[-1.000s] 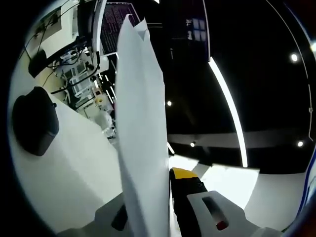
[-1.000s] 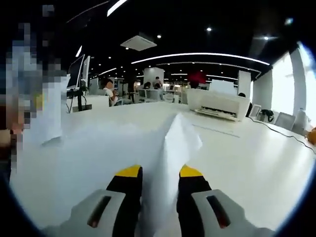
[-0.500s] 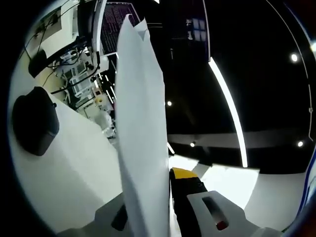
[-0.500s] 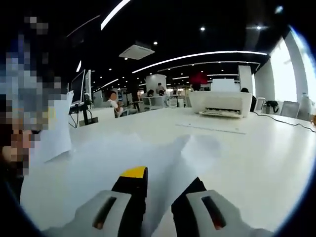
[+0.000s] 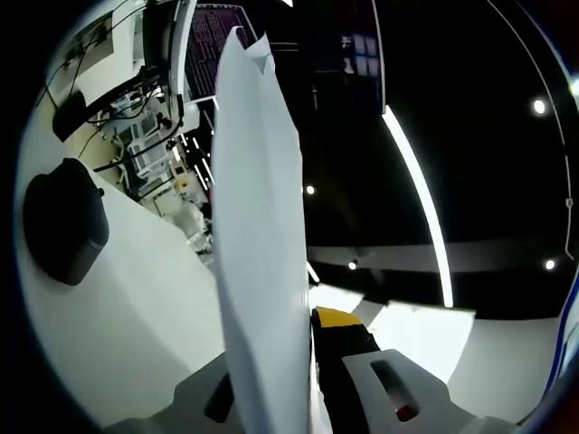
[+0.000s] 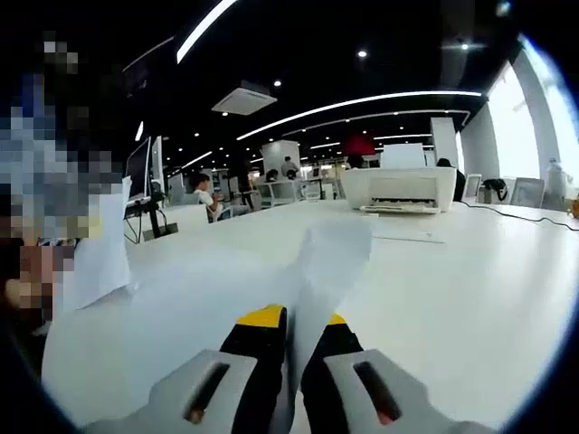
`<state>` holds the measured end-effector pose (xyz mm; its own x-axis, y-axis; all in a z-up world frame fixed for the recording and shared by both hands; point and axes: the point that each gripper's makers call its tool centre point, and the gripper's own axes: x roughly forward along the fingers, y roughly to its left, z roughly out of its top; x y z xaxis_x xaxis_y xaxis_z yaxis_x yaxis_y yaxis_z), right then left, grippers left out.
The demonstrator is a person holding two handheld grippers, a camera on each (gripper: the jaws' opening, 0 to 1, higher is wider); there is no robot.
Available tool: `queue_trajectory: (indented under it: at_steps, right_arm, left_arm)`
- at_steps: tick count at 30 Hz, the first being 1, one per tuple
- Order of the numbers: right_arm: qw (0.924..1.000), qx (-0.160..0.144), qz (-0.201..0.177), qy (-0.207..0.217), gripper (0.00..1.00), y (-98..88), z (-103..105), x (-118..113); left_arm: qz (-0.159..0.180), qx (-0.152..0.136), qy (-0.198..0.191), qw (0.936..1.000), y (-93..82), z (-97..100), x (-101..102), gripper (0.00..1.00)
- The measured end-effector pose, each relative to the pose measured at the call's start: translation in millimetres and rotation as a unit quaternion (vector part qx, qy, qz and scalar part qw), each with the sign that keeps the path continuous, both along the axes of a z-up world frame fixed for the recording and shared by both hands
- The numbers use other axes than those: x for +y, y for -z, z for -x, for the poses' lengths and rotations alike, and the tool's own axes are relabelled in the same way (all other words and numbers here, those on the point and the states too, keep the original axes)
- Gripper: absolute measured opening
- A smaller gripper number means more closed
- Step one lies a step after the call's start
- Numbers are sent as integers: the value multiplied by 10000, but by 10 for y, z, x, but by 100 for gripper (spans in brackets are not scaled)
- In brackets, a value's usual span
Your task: Organize the stack of printing papers by aligning and flattening the scattered papers on the table
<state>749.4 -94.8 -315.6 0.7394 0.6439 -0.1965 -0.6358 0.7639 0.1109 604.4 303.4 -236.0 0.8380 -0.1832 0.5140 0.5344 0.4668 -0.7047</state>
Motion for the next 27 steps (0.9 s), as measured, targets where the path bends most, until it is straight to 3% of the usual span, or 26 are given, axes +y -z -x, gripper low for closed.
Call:
queue_trajectory:
  at_steps: [27]
  right_arm:
    - [9991,-5,-430,67,0,-94,28,-56]
  left_arm:
    - [4,15,-11,10000,13,-21,25,6]
